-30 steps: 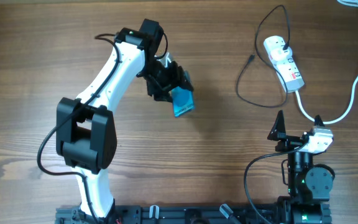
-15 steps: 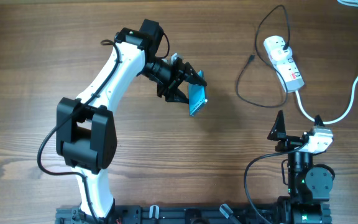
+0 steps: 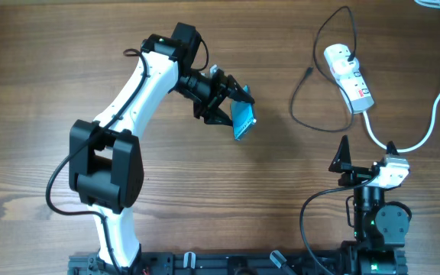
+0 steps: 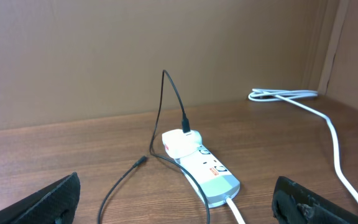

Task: Plug charger to phone and switch on socket
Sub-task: 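Grasp the phone's bottom edge with the left gripper and lift it upright, then reach the right gripper toward the phone held by the left gripper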

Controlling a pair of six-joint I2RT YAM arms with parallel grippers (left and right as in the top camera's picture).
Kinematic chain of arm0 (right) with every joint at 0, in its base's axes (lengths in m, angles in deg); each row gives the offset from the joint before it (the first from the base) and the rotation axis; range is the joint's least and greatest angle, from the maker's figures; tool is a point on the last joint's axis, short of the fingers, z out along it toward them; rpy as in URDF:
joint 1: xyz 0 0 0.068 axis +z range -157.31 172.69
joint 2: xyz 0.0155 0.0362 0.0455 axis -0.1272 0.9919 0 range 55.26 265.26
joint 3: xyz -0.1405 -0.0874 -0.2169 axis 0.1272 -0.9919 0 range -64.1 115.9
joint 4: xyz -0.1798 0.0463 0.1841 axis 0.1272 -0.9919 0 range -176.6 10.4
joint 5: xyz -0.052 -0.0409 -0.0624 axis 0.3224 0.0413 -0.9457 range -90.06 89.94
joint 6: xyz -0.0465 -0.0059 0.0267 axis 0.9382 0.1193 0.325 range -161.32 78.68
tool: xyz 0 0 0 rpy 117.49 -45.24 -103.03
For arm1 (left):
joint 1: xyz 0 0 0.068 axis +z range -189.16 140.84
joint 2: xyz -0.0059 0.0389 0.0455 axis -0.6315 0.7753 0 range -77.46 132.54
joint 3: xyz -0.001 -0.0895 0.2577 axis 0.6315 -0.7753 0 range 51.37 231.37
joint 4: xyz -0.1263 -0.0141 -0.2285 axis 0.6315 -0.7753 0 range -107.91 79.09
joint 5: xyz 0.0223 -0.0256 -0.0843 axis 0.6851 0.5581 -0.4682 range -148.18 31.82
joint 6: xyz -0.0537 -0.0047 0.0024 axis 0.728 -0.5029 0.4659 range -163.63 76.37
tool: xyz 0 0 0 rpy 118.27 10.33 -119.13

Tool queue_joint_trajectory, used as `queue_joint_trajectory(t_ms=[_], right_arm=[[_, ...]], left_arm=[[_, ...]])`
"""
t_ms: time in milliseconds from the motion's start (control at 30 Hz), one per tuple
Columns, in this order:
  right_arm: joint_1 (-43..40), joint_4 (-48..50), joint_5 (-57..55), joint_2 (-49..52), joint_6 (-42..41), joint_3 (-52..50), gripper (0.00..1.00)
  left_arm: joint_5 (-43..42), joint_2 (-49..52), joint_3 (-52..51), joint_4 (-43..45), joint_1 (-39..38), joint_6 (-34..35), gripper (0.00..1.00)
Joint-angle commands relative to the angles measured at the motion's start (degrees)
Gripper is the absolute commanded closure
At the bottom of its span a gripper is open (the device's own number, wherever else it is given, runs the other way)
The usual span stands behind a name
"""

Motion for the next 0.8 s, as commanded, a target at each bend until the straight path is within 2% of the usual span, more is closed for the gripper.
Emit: queue_joint_trajectory(t_ms=[0,100,267,333,400,500,567,667,767], right_arm=[[0.2,0.8,0.9,-0.6,0.8,-0.1,0.0],[0.2,2.3,9.1,-0.6,-12.1,-0.1,0.0],[0.2,1.1,26.9,0.2,-54.3,-0.1,0.0],[0.2,1.3,28.4,0.8,-67.5,-0.1,0.0],[0.2,1.3,27.6,0.9,-74.5,-0.1,0.0],[0.2,1.4,26.1,0.9,-81.2,-0.1,0.0],[0.2,1.3,23.5,1.0,-82.1,-0.1,0.0],[0.2,2.2,27.6,1.4,-61.3,-0.1,0.01],[0.2,2.2,31.7,3.6,-55.4,0.0,0.01]], left_arm=[[6.0,0.5,1.6,1.0,-0.1,0.3,0.47],[14.3,0.5,1.6,2.0,-0.1,0.3,0.44],[22.0,0.5,1.6,4.7,-0.1,1.2,0.5],[24.0,0.5,1.6,5.9,-0.1,1.9,0.5],[25.6,0.5,1.6,7.5,-0.1,3.0,0.48],[26.9,0.5,1.6,9.8,-0.1,5.0,0.48],[26.9,0.5,1.6,11.6,-0.1,6.5,0.48],[26.9,0.5,1.6,12.3,-0.1,6.8,0.49],[26.9,0.5,1.6,12.3,-0.1,6.8,0.48]])
